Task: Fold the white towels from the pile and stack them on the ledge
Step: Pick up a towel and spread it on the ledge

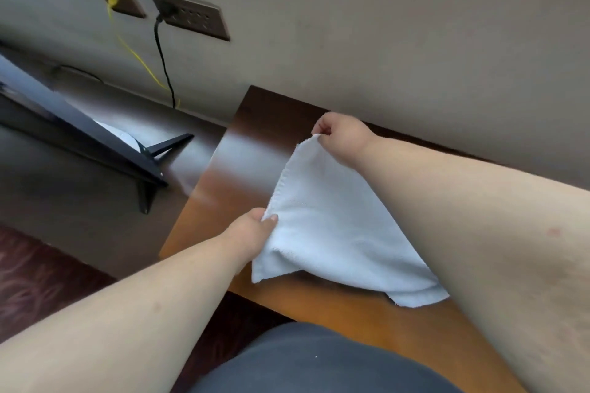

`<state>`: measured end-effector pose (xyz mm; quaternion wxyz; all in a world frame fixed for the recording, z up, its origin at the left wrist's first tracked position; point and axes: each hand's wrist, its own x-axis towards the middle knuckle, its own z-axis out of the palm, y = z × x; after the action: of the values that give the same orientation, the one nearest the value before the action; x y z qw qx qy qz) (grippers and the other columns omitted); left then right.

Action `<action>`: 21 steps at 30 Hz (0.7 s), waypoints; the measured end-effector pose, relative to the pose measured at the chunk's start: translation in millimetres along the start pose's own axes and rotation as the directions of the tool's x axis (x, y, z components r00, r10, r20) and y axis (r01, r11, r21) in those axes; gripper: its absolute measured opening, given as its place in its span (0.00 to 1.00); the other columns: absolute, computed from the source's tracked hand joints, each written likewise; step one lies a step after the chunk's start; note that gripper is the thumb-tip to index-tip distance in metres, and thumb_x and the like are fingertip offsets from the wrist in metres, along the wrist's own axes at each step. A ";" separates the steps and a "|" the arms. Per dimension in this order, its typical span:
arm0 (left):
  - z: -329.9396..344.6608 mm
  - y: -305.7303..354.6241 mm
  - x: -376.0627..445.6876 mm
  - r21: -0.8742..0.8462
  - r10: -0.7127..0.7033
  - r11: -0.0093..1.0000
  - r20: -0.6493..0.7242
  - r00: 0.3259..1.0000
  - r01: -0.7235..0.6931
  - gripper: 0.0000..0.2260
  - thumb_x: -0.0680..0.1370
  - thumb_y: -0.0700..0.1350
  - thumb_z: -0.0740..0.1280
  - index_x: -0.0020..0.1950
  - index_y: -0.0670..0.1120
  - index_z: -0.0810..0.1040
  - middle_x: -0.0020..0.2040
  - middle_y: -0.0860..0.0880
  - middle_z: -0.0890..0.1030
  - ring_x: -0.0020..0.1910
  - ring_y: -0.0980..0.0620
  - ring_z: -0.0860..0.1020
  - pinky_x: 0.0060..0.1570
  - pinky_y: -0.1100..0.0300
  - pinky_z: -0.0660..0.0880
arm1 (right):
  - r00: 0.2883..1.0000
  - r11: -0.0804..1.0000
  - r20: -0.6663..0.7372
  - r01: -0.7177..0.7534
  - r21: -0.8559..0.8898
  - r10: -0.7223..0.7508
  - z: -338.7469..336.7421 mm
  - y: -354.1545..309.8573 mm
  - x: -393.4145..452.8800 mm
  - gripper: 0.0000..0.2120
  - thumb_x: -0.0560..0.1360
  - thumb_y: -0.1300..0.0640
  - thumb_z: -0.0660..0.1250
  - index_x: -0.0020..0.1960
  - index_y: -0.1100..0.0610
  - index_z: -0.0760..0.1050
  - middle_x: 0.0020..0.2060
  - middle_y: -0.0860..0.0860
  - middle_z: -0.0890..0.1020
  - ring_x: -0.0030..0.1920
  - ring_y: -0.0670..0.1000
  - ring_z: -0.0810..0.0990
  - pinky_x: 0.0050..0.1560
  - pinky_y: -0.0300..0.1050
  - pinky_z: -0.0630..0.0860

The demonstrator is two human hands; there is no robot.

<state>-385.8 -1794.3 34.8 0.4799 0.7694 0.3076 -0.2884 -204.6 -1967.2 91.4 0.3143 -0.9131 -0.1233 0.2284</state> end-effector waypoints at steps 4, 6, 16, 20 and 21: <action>-9.0 -7.2 19.3 0.069 -0.035 0.997 0.046 0.998 0.032 0.13 0.76 0.59 0.66 0.57 0.55 0.75 0.52 0.53 0.82 0.52 0.51 0.80 0.57 0.49 0.78 | 0.997 1.000 0.072 0.010 0.013 -0.011 19.8 9.2 14.5 0.12 0.81 0.59 0.61 0.61 0.50 0.77 0.61 0.50 0.79 0.59 0.51 0.77 0.53 0.39 0.70; -11.9 -7.5 26.4 0.194 -0.084 0.979 0.130 0.988 0.058 0.19 0.73 0.57 0.72 0.60 0.54 0.72 0.52 0.52 0.80 0.50 0.51 0.81 0.52 0.50 0.80 | 0.997 1.000 0.073 -0.025 0.004 0.025 19.6 18.1 16.9 0.15 0.81 0.59 0.59 0.64 0.48 0.76 0.64 0.50 0.77 0.57 0.51 0.77 0.52 0.40 0.70; 1.6 48.1 46.2 0.666 0.108 0.746 -0.130 0.986 0.006 0.29 0.72 0.55 0.71 0.68 0.53 0.61 0.55 0.48 0.69 0.51 0.46 0.72 0.43 0.53 0.73 | 0.887 0.853 -0.102 -0.461 -0.246 0.450 -42.2 133.5 -61.2 0.22 0.79 0.53 0.64 0.72 0.50 0.70 0.69 0.55 0.69 0.67 0.60 0.69 0.64 0.52 0.72; 36.7 82.5 51.6 0.793 0.439 0.450 0.205 0.875 -0.412 0.19 0.77 0.52 0.66 0.68 0.56 0.69 0.65 0.49 0.69 0.63 0.46 0.69 0.58 0.51 0.73 | 0.759 0.735 -0.202 -0.651 -0.192 0.619 -56.8 178.2 -116.5 0.28 0.76 0.49 0.67 0.75 0.49 0.65 0.72 0.55 0.66 0.70 0.61 0.65 0.66 0.57 0.71; 48.9 89.2 51.2 0.787 0.436 0.380 0.311 0.844 -0.486 0.19 0.78 0.51 0.65 0.68 0.57 0.69 0.67 0.50 0.68 0.65 0.47 0.68 0.60 0.51 0.72 | 0.725 0.711 -0.230 -0.686 -0.155 0.649 -56.3 186.4 -128.1 0.31 0.75 0.47 0.68 0.76 0.49 0.63 0.73 0.55 0.64 0.71 0.62 0.63 0.66 0.57 0.70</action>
<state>-293.2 -1860.2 28.8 0.1152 0.9483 -0.1098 -0.2745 -272.4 -2187.5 56.6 0.1114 -0.9406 0.2155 0.2375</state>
